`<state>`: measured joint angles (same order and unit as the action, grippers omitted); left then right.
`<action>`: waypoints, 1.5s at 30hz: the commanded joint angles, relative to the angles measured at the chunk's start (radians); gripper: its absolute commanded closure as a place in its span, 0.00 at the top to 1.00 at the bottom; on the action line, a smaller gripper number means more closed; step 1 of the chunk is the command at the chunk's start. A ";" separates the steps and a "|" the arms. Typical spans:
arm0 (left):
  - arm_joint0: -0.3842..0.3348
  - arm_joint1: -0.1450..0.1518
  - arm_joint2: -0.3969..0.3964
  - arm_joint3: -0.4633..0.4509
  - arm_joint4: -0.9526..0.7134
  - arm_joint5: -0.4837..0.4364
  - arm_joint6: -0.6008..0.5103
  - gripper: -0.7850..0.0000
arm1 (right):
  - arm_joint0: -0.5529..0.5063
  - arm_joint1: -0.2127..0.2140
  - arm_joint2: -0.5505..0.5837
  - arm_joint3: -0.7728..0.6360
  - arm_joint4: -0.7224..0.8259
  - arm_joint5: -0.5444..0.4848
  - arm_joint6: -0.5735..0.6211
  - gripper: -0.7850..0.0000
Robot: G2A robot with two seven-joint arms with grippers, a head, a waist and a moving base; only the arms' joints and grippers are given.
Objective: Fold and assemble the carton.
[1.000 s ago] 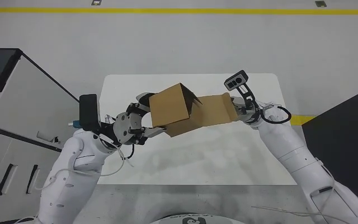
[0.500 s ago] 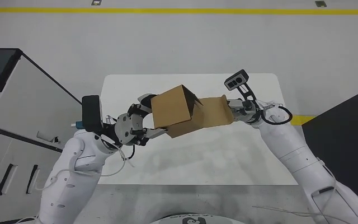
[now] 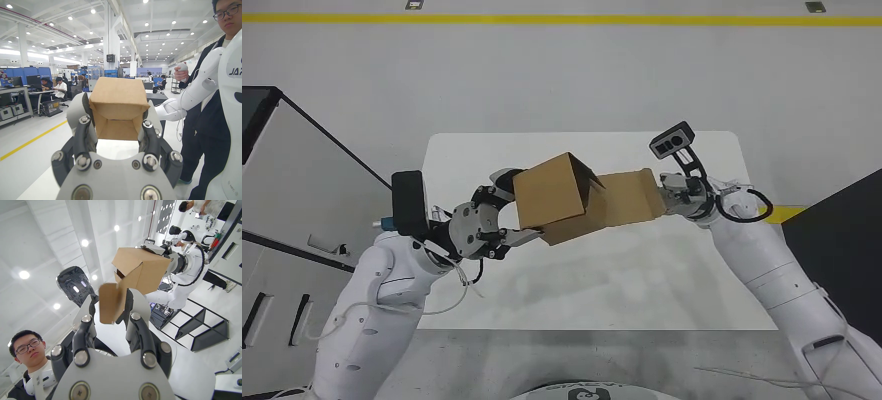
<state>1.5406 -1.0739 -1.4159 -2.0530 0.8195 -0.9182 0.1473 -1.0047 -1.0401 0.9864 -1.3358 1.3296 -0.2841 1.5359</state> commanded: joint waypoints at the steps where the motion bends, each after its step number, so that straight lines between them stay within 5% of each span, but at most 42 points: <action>1: 0.000 0.000 0.000 0.000 -0.001 -0.001 0.001 0.00 | -0.003 0.002 0.003 -0.003 0.009 0.000 0.000 0.45; 22: 0.009 -0.004 -0.003 -0.008 -0.086 -0.003 -0.003 0.00 | -0.025 0.000 -0.024 0.009 0.044 0.000 0.000 0.43; 45: 0.015 -0.007 -0.028 -0.029 0.052 -0.009 -0.023 0.00 | 0.011 -0.002 -0.030 -0.004 -0.015 0.000 0.000 0.39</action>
<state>1.5543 -1.0805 -1.4419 -2.0805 0.8556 -0.9280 0.1225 -0.9935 -1.0439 0.9545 -1.3409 1.3188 -0.2841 1.5359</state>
